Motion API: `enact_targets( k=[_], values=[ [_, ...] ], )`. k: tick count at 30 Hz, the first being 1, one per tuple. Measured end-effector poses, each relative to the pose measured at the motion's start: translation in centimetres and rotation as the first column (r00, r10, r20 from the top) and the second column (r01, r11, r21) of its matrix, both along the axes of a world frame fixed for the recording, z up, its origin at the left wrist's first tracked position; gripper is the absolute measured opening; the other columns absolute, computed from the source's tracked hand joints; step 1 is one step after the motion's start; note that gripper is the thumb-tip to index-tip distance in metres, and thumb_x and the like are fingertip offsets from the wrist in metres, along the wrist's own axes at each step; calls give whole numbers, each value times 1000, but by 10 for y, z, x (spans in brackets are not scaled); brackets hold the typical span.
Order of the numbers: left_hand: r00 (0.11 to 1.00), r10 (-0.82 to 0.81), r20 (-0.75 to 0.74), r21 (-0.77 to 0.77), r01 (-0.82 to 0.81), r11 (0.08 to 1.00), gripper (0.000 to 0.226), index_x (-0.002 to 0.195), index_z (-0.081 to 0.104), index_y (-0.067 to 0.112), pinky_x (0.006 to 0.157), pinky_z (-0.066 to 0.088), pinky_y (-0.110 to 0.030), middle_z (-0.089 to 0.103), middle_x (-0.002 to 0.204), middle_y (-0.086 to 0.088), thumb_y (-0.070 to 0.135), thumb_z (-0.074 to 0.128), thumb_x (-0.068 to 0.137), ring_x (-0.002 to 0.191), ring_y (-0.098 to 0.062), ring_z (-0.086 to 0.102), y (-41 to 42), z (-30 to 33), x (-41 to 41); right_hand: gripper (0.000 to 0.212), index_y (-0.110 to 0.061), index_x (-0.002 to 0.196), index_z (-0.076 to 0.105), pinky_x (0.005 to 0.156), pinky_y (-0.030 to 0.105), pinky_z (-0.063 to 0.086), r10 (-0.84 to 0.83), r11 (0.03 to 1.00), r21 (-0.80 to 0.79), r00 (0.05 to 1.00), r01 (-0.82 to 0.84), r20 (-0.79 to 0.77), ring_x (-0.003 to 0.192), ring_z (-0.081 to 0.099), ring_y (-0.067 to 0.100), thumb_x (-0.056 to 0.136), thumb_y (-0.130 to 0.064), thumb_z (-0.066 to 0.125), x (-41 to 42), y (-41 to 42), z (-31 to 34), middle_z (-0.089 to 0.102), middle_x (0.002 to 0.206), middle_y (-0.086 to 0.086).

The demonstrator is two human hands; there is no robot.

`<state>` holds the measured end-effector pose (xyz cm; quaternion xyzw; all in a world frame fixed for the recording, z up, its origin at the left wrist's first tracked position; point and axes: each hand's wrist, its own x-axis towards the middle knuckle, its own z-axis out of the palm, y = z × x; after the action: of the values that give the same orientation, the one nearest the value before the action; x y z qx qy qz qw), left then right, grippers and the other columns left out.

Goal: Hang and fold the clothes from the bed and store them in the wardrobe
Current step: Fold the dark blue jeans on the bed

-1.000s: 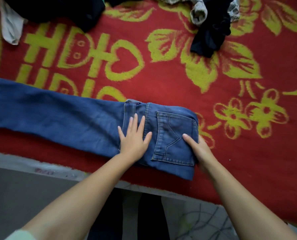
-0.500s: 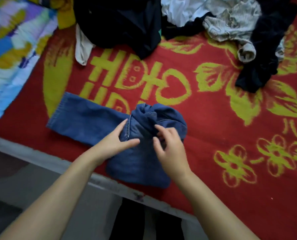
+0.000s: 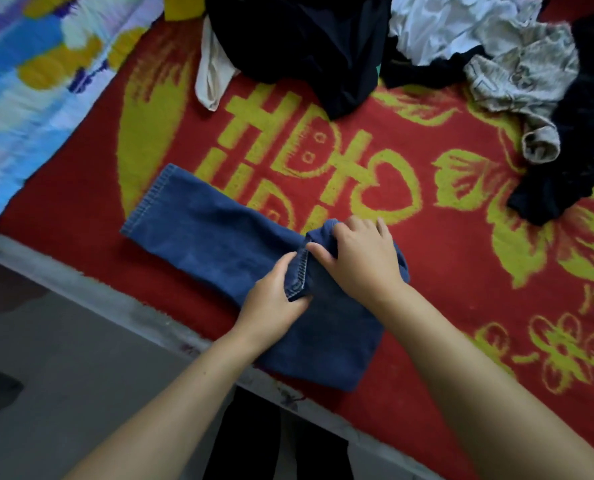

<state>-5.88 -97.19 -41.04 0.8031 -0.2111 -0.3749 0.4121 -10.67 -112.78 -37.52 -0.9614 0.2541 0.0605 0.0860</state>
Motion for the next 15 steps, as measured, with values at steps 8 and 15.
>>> enact_targets(
  k=[8,15],
  values=[
    [986,-54,158,81,41,996,26,108,57,16,83,46,-41,69,102,-5,28,64,86,102,-30,61,-10,0,22,45,-19,64,52,55,31,35,-107,919,363,984,153,-144,61,48,21,99,-46,43,49,-59,-9,52,62,0],
    [999,37,-38,38,-36,999,22,95,59,14,84,47,-33,67,92,1,24,73,82,97,-23,63,5,-40,48,48,-16,61,37,54,33,20,-358,913,302,895,276,266,55,39,18,101,-42,41,61,-58,-28,41,59,-3]
  ],
)
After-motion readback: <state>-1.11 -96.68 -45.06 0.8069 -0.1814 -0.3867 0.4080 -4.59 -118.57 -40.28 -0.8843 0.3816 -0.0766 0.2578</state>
